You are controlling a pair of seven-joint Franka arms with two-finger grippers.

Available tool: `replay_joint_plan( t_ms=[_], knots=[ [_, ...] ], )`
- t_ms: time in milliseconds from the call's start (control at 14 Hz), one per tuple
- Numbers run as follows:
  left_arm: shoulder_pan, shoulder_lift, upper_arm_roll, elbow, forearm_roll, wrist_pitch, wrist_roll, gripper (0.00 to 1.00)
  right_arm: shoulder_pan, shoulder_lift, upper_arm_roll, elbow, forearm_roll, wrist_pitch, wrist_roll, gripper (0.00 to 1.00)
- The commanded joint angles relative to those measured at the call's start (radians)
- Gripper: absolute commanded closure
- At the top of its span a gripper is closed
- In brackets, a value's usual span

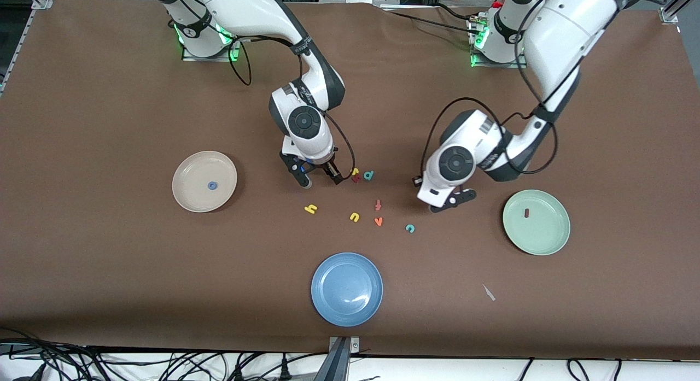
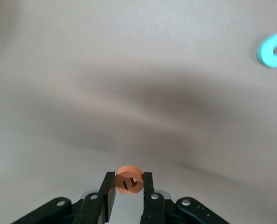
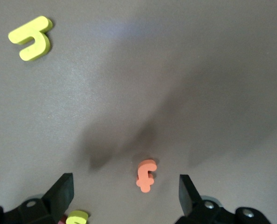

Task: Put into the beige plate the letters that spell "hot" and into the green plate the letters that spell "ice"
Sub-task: 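Place the orange e on the green plate while the right gripper grasps the f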

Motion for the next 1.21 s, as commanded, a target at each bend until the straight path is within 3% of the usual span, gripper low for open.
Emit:
replay_joint_plan(
  t_ms=[0,356,428,713,998,1069,1140],
  knots=[
    [0.070,-0.044,-0.008,0.010,0.016,-0.072,0.167,0.99,0.015,-0.007,-0.003,-0.035,0.020,0.044,0.013,0.00],
    [0.251,-0.067,-0.007,0.035,0.019,-0.129,0.567,0.98,0.016,-0.036,0.012,-0.118,0.020,0.136,0.005,0.01],
    [0.291,-0.063,-0.005,0.035,0.027,-0.127,0.656,0.98,0.016,-0.036,0.012,-0.118,0.020,0.142,-0.001,0.06],
    [0.391,0.012,0.026,0.104,0.054,-0.117,0.874,0.98,0.016,-0.037,0.014,-0.118,0.019,0.140,-0.024,0.42],
    [0.391,0.132,0.050,0.188,0.221,-0.031,0.925,0.97,0.016,-0.039,0.014,-0.118,0.019,0.143,-0.042,0.83],
    [0.391,0.147,0.050,0.188,0.225,-0.008,0.925,0.96,0.016,-0.039,0.014,-0.118,0.020,0.143,-0.046,0.91],
    [0.391,0.157,0.050,0.188,0.237,0.013,0.927,0.90,0.016,-0.039,0.014,-0.118,0.020,0.145,-0.044,0.93]
  ],
)
